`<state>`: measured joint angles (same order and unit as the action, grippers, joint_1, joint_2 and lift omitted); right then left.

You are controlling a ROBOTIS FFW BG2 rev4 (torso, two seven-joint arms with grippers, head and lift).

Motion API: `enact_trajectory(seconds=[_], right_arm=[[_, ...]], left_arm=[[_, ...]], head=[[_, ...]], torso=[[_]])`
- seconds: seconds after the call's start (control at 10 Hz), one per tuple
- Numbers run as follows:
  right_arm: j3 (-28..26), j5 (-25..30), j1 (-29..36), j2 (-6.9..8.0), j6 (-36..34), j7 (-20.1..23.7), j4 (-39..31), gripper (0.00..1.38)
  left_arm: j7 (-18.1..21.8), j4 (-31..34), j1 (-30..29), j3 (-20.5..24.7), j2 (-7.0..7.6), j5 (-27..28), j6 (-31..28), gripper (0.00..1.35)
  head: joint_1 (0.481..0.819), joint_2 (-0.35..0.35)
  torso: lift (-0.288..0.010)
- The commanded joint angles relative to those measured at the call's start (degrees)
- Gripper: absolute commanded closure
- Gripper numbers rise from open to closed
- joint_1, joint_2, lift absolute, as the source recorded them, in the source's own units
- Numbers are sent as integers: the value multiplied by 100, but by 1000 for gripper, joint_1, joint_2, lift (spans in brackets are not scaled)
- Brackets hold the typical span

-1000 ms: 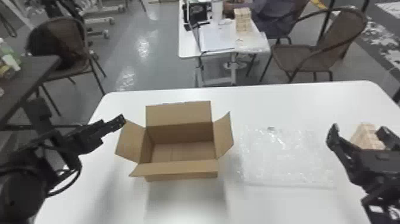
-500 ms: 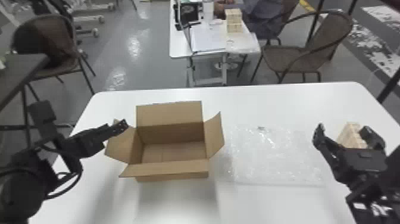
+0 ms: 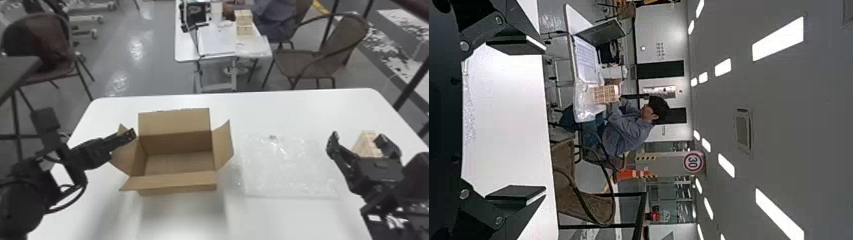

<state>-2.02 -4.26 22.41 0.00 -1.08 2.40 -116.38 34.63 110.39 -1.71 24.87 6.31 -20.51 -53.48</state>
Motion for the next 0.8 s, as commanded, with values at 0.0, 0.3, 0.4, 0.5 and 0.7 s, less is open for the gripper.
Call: enact_trajectory(seconds=[0.0, 0.3, 0.4, 0.5, 0.7], right_arm=[[0, -31, -9, 5, 29, 23, 27, 285], [9, -154, -26, -9, 144, 138, 115, 285], [9, -207, -35, -35, 170, 173, 151, 285], [9, -251, -61, -70, 214, 243, 194, 285], [9, -295, -88, -97, 249, 305, 230, 285]], left_arm=[[0, 0, -5, 18, -7, 12, -22, 914], [-35, -9, -49, 27, -104, -58, -206, 1044], [-35, 53, -31, 0, -122, 92, -479, 1042], [-26, 79, -40, -79, -51, 188, -356, 1072], [53, 79, -66, 9, -130, 329, 84, 1220]], head=[[695, 70], [695, 72], [695, 71], [695, 70], [695, 75]], torso=[[-101], [-101], [-101], [-101], [-100]])
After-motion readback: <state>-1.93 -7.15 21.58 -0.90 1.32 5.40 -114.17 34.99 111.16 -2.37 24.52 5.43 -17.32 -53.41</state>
